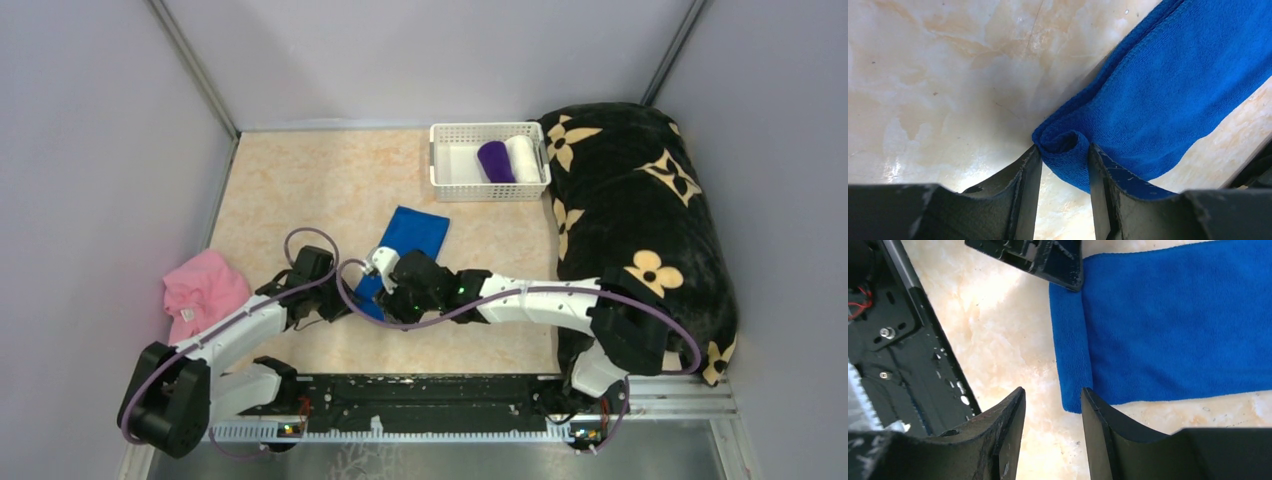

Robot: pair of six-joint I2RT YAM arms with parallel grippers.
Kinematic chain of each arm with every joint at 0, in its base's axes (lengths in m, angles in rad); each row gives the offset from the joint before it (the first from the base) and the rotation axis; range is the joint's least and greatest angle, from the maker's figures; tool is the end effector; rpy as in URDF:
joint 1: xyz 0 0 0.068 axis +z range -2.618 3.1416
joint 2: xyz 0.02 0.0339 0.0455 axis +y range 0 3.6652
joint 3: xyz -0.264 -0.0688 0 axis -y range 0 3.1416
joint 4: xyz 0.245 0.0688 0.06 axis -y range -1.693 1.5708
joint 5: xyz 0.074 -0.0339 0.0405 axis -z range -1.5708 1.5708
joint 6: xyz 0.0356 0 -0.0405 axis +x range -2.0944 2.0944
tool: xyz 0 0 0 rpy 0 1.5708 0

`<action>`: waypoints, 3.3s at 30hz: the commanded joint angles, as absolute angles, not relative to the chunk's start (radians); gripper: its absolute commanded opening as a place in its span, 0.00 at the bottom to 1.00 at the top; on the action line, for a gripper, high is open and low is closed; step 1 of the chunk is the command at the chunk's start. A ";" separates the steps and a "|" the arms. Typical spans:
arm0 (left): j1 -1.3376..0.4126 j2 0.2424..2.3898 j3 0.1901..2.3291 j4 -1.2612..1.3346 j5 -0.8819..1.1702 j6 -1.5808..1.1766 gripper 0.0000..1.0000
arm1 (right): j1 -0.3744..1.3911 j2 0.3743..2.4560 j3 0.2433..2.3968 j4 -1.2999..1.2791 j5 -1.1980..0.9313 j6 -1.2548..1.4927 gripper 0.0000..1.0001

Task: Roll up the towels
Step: Roll the towel at the center of the board.

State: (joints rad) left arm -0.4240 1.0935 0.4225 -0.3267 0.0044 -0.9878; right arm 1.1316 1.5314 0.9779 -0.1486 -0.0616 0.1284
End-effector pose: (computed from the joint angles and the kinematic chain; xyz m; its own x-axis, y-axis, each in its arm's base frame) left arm 0.1707 -0.0772 0.1506 -0.7669 -0.5698 -0.2954 -0.4116 0.7898 -0.4547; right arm 0.1397 0.3025 0.2288 -0.3906 -0.5308 -0.7521 -0.8806 0.4536 0.1372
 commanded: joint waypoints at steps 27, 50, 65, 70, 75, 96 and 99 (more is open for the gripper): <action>-0.426 1.104 0.434 -0.425 -0.048 -0.935 0.53 | 1.282 1.915 1.021 -0.199 0.286 -0.068 0.32; -0.426 0.769 0.486 -0.595 0.008 -0.978 0.79 | 0.819 1.913 0.995 0.166 -0.913 0.537 0.00; -0.426 1.143 0.531 -0.307 -0.032 -0.936 0.64 | 0.726 1.994 1.037 0.075 -0.880 0.528 0.03; -0.426 1.239 0.535 -0.268 -0.027 -0.914 0.57 | 0.727 1.920 1.050 -0.022 -0.792 0.429 0.16; -0.426 1.287 0.541 -0.262 -0.017 -0.886 0.54 | 0.775 1.746 1.016 -0.119 -0.606 0.272 0.34; -0.427 1.294 0.546 -0.293 -0.002 -0.856 0.53 | 1.245 1.710 1.049 -0.122 0.272 -0.108 0.45; -0.427 1.299 0.545 -0.289 0.000 -0.857 0.53 | 1.264 1.757 1.060 -0.127 0.317 -0.119 0.45</action>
